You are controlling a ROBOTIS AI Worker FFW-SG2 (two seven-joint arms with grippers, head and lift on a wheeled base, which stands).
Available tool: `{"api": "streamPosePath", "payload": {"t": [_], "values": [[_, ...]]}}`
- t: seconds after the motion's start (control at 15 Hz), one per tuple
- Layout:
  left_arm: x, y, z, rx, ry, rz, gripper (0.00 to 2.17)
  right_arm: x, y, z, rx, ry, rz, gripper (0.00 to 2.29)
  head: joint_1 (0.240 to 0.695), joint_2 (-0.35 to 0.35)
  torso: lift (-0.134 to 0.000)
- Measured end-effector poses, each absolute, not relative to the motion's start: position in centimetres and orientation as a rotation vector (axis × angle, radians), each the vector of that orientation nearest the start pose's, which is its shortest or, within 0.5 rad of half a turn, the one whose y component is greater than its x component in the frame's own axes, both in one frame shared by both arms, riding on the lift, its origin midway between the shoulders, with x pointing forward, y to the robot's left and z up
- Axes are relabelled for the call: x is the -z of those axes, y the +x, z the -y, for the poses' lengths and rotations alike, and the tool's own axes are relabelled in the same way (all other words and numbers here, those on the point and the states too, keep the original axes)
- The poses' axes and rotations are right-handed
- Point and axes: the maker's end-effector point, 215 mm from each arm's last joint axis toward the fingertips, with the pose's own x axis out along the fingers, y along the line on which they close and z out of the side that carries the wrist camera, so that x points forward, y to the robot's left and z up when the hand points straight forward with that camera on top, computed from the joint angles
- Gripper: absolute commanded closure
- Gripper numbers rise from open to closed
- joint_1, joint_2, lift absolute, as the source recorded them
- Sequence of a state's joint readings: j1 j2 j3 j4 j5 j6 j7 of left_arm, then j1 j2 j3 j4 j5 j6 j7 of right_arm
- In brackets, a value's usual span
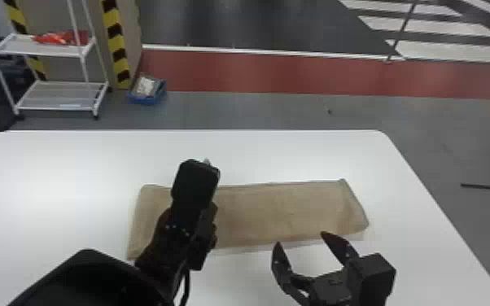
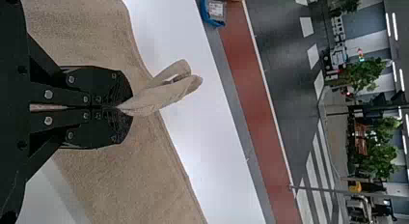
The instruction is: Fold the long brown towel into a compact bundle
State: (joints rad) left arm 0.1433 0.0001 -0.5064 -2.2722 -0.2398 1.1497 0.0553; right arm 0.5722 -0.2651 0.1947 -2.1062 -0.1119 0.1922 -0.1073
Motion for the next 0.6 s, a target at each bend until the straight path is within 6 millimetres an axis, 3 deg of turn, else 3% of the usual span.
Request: {"api": "streamPosePath", "payload": {"t": [0.07,0.27,0.6], "values": [[36.7,44.9,-2.8,0.28,0.261,-0.528,0.0,40.9,40.2,16.8,-0.187,-0.054,-0.267,0.09,0.695,-0.181,-0.119],[37.6,44.3,0.0,0.322,0.28,-0.509,0.03,40.9,40.6,17.2,-0.177,-0.044,-0.269,0.09,0.695,-0.221,-0.119],[36.6,44.2,0.3,0.322,0.258,-0.474,0.03,41.5,41.0,16.7,-0.187,-0.04,-0.298,0.09,0.695,-0.228,-0.119]]}}
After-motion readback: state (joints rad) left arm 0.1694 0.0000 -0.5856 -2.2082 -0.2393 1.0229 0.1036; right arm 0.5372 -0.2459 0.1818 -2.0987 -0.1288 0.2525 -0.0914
